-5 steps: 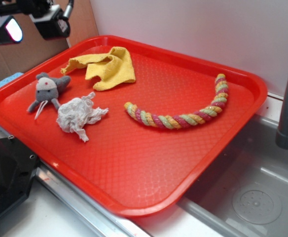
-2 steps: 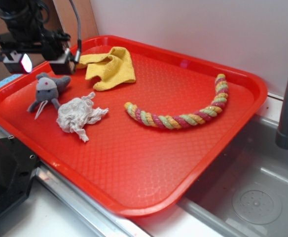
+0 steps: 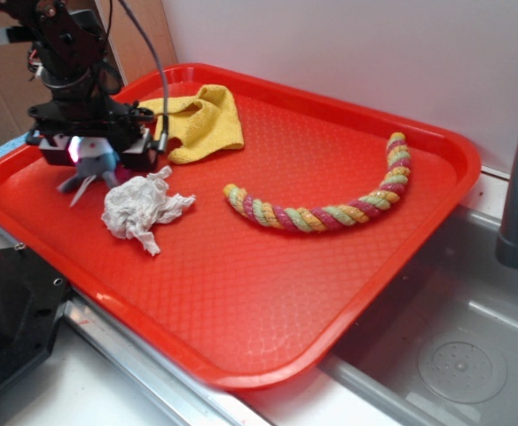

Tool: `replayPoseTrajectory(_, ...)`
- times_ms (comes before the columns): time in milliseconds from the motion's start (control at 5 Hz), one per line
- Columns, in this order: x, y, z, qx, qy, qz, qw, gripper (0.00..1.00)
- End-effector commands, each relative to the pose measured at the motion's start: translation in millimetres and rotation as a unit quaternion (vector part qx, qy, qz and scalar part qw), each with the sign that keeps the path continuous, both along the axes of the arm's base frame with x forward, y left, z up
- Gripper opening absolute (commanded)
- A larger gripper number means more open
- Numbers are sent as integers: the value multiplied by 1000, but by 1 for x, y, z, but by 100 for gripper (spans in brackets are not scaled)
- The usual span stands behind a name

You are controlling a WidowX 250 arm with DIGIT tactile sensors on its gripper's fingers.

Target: Grab the gray animal.

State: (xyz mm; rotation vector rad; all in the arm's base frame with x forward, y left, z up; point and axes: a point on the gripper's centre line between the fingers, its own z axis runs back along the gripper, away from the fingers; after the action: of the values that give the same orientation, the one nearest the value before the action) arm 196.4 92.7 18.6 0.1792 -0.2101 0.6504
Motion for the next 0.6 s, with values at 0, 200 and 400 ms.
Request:
replayPoseTrajectory(0,-9,4,9,-18,-13,-3,1000,0)
replayPoseTrajectory(200,-8,-7,30,-45,7,-13,999,0)
replayPoseTrajectory(400,-3,-24,55,-94,61,-59,992,0)
